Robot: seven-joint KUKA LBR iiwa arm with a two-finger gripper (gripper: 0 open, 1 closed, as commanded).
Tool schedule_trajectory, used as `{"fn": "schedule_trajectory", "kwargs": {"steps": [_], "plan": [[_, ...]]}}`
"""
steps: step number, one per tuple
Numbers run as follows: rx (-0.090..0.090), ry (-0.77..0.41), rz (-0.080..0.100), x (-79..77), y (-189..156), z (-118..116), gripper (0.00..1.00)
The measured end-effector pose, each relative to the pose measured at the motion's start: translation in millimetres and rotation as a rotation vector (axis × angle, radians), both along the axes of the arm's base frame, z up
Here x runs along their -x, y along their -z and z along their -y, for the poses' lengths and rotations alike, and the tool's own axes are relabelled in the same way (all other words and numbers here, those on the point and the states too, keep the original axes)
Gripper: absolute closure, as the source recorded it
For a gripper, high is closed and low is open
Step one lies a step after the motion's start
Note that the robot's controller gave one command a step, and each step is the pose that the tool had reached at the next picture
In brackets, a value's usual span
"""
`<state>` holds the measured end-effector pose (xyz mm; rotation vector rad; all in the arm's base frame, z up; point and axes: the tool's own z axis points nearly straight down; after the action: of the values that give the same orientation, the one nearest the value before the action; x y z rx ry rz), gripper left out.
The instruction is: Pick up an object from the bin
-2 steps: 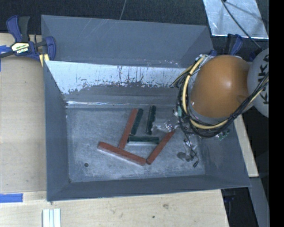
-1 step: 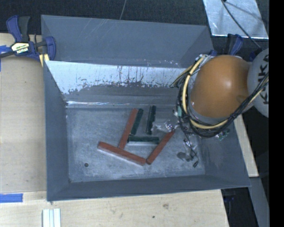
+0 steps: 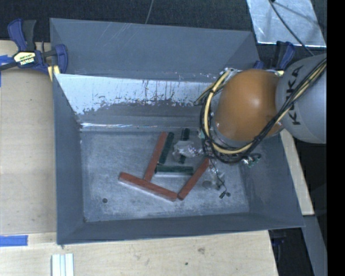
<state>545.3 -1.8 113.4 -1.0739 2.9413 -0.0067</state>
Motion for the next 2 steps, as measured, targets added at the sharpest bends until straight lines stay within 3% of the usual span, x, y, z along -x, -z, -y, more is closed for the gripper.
{"fn": "schedule_trajectory", "kwargs": {"steps": [1, 2], "plan": [[-0.004, 0.025, -0.013, 6.1, 33.8, 17.0, 0.0], [-0.001, -0.24, -0.007, -9.7, 42.7, -23.6, 1.0]]}}
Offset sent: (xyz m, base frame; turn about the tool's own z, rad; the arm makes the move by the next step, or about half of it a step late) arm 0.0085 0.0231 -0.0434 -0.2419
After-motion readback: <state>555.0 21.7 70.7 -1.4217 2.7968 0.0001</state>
